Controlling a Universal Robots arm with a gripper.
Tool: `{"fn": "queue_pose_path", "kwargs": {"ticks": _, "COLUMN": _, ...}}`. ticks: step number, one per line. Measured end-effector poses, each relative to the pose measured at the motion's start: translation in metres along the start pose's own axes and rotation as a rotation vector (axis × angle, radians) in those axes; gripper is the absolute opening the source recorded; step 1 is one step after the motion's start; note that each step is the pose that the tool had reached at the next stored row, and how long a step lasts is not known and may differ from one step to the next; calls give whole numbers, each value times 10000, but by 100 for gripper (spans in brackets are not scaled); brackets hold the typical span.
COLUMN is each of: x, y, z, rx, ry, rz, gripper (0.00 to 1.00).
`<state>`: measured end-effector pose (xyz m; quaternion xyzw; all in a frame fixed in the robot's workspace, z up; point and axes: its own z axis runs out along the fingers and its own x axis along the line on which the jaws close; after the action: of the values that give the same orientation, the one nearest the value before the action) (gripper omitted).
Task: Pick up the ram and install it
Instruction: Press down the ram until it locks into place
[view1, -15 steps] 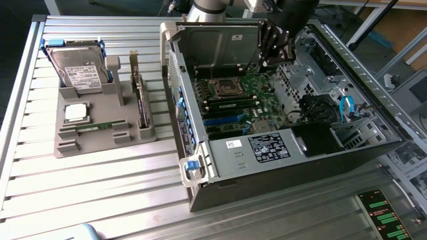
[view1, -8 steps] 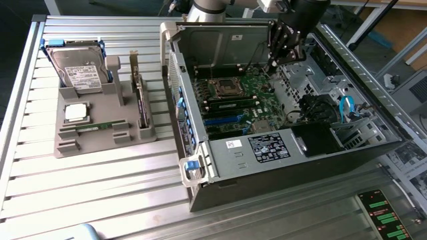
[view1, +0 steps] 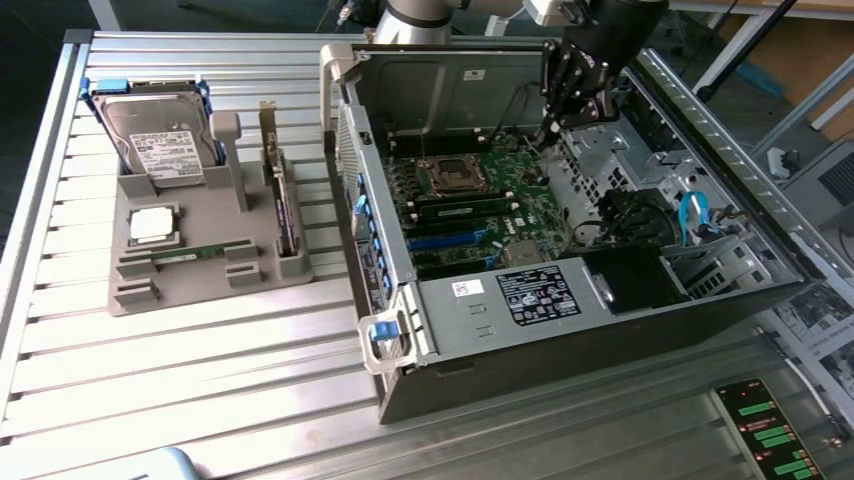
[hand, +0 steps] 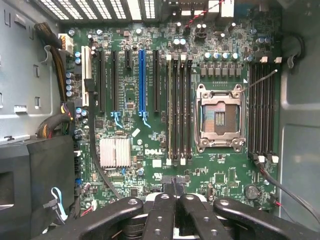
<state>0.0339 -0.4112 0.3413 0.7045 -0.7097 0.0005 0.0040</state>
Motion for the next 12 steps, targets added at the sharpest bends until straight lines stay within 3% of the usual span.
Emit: {"fn": "queue_pose_path", "kwargs": {"ticks": 12, "x": -1, "y": -1, "z": 188, "rx": 0, "ry": -2, "rz": -1, "gripper": 10}}
